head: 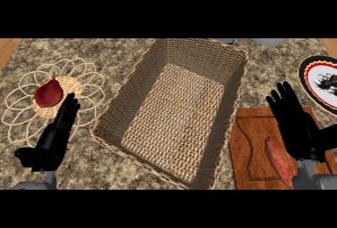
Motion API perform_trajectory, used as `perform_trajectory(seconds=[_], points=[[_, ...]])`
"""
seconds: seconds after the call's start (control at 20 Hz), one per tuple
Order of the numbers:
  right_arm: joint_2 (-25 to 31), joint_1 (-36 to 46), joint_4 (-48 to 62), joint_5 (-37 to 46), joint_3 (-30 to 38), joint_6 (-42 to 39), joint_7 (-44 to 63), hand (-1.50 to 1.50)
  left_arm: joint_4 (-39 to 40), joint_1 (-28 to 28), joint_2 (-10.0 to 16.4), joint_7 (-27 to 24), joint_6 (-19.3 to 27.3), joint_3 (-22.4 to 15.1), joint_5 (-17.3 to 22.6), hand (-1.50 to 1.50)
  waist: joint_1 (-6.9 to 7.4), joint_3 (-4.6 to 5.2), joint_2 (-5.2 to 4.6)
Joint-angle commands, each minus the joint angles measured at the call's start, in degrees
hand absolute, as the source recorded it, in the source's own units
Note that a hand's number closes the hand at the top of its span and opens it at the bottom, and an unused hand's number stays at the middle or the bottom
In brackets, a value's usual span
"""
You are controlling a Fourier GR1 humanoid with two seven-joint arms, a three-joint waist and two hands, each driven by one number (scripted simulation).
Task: Pick the sweet potato from the cutting board and place it in the basket
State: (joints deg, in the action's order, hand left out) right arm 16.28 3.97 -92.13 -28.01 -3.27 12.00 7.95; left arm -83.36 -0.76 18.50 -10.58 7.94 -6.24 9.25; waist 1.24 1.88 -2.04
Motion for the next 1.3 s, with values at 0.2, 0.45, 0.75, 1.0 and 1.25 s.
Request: perform_trajectory(seconds=[0.2, 0.45, 0.75, 1.0, 1.25], points=[[4.5, 8.7, -8.3, -2.8, -13.9, -23.7, 1.9, 1.5, -1.3, -7.1, 7.2, 1.1, -1.2, 0.9, -5.0, 0.0, 0.7, -2.06, 2.25], [-4.7, -0.9, -15.2, -6.5, -24.7, -25.0, 1.8, 1.5, -2.0, -8.9, 6.9, 5.2, -1.1, -0.6, -6.1, 0.0, -2.37, -1.94, 2.59], [5.4, -0.1, -32.4, 11.1, -20.4, -14.6, 6.9, -1.5, -4.4, -8.7, 8.2, 7.6, -1.5, 0.0, -6.6, 0.0, -2.91, -1.75, 2.81], [19.9, 11.0, -31.1, 21.6, -11.8, -18.8, 16.0, -1.5, -4.2, -9.2, 7.9, 7.6, -1.5, 0.2, -6.5, 0.0, -1.76, -1.53, 2.69], [35.4, 18.1, -31.0, 20.4, -12.5, -36.1, 21.2, -1.5, -4.4, -9.8, 8.2, 7.3, -2.6, -0.4, -6.8, 0.0, -0.25, -1.53, 2.27]])
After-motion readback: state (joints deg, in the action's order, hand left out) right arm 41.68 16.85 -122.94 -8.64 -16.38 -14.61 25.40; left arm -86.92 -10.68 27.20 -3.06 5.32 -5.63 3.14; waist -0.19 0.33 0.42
